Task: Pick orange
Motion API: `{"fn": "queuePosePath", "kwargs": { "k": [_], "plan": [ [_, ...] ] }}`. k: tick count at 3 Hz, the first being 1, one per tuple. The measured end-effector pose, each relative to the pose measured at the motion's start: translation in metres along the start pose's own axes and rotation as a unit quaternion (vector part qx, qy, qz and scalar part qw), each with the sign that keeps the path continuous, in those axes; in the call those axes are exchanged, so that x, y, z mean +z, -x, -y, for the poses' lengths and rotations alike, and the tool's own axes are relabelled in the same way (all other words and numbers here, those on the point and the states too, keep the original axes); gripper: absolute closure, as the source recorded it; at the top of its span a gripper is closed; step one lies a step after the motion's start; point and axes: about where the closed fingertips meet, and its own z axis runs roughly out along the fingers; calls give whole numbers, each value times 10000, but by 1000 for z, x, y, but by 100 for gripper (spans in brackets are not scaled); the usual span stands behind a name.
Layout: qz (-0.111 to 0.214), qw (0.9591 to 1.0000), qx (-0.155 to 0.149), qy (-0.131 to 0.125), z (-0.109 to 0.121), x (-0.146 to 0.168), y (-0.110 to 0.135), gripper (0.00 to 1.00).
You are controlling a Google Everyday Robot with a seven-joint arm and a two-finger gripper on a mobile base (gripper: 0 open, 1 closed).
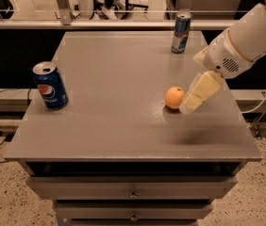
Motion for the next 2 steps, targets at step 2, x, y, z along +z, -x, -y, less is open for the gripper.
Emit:
{"fn": "queuePosePath", "kwargs": {
  "k": [2],
  "plan": [
    [228,9996,157,-49,5,44,-1,0]
  ]
}}
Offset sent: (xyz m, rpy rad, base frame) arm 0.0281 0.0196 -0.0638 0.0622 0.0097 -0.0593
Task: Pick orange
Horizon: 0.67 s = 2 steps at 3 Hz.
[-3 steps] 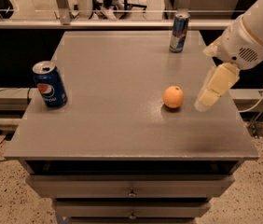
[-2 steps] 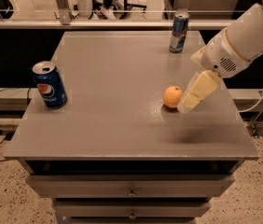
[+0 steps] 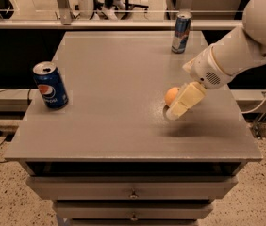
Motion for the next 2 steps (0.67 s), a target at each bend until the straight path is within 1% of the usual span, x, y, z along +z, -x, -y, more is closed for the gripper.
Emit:
{"fn": "queuePosePath", "kwargs": {
  "k": [1,2],
  "plan": [
    [-53,9999,121,80,1,14,-2,17],
    [-133,9994,299,123,6,16,-8,47]
  ]
}}
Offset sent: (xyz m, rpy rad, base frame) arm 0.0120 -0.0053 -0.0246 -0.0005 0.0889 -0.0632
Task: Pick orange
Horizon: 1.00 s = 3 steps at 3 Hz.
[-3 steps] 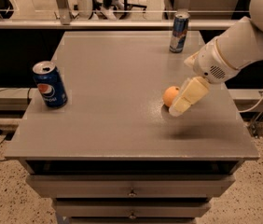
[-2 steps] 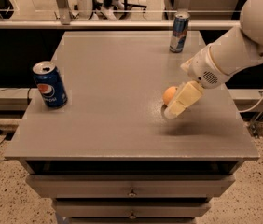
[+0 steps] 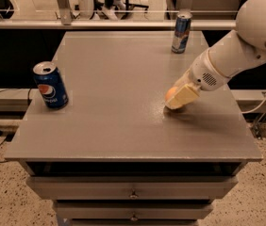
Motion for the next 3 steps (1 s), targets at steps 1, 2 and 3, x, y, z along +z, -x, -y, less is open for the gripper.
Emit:
{"fn": "queuePosePath", "kwargs": {
  "k": [1,2,3],
  "plan": [
    [-10,10000,68,9,3,-4,-4,71],
    [383,9991,77,165,7,-20,2,94],
    [1371,9891,29,540,9,-53,33,100]
  ]
}}
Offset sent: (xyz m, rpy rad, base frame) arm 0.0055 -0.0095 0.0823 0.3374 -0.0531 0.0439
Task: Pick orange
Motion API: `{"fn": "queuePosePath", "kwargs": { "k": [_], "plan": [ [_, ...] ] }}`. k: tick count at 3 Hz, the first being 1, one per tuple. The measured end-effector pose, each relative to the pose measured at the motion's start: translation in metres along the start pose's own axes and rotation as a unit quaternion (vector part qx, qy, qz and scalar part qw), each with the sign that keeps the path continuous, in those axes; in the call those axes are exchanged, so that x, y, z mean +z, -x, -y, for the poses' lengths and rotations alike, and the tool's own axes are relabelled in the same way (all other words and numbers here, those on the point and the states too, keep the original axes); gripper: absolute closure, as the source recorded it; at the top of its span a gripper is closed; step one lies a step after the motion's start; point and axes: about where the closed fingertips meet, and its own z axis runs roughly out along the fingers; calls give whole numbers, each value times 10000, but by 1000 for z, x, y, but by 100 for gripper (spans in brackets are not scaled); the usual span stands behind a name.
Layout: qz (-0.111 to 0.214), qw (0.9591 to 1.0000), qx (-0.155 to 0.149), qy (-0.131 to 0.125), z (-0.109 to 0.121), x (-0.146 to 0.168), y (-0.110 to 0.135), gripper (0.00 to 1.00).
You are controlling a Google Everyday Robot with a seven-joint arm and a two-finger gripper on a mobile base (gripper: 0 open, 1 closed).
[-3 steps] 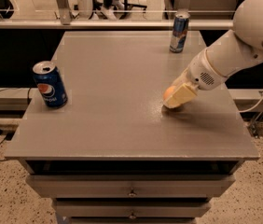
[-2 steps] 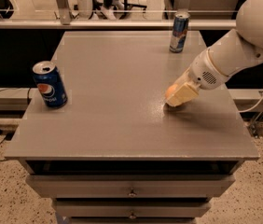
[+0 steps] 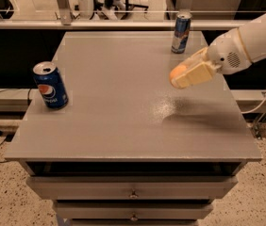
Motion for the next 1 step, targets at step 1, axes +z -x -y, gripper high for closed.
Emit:
{"fn": "queuePosePath", "kwargs": {
  "k": [1],
  "plan": [
    [1161,9918,-16,542,-6,-37,58,100]
  ]
}}
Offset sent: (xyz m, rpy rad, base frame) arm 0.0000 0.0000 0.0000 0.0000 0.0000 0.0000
